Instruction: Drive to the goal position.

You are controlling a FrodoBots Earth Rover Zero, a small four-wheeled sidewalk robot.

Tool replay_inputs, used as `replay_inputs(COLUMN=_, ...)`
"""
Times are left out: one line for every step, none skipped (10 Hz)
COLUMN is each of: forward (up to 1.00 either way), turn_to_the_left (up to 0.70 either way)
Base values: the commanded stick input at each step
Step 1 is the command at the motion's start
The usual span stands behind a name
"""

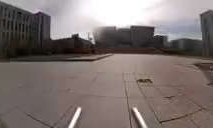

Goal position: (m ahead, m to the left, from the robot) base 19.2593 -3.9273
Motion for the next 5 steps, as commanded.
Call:
replay_inputs(forward=1.0, turn_to_the_left=-0.27)
replay_inputs(forward=1.0, turn_to_the_left=-0.27)
replay_inputs(forward=1.0, turn_to_the_left=-0.27)
replay_inputs(forward=1.0, turn_to_the_left=-0.27)
replay_inputs(forward=1.0, turn_to_the_left=-0.08)
